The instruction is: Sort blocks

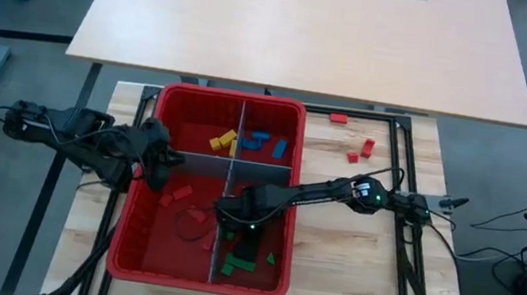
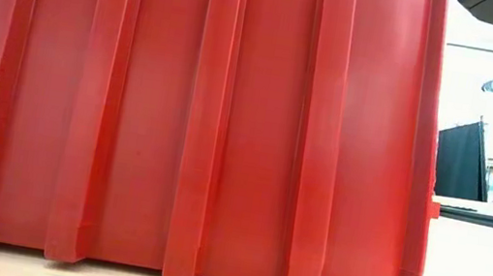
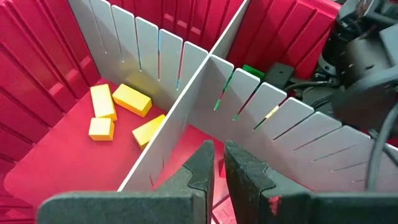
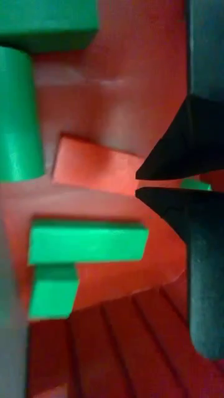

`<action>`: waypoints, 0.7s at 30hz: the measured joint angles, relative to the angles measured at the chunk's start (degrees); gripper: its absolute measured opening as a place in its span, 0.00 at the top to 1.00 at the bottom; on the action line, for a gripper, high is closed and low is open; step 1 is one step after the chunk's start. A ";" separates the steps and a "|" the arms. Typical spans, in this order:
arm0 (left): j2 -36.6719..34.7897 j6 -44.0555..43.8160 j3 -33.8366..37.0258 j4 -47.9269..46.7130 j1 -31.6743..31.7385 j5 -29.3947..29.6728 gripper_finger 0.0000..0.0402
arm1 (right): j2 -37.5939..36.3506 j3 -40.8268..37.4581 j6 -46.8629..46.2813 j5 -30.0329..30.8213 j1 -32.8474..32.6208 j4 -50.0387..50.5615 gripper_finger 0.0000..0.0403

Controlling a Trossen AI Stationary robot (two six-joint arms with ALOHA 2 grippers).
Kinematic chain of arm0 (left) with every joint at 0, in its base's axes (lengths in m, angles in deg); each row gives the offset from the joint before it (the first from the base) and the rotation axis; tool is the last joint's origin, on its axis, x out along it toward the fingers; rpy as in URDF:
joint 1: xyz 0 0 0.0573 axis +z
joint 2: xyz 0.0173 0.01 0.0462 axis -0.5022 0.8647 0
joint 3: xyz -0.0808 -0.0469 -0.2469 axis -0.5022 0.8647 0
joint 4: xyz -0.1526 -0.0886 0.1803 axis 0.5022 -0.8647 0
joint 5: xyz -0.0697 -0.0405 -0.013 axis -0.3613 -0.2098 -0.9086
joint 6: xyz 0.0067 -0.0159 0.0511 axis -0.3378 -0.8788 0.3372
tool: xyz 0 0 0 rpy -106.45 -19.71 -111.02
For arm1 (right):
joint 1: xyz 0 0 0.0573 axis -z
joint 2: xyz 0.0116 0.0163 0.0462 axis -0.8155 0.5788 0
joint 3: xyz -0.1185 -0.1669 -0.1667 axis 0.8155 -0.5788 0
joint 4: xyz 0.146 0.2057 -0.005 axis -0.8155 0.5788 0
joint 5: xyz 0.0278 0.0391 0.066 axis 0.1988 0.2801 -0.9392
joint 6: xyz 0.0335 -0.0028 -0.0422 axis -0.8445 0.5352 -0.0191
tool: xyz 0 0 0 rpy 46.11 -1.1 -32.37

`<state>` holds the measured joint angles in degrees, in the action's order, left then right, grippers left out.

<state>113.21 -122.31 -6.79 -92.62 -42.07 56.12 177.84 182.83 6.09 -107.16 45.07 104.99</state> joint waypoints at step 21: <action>0.02 0.00 0.00 -0.02 0.00 0.01 0.94 | 2.20 -0.41 -1.47 -0.06 -1.05 -7.67 0.51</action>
<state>113.23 -122.31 -6.79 -92.64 -42.07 56.13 180.04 182.42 4.62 -107.22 44.02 97.32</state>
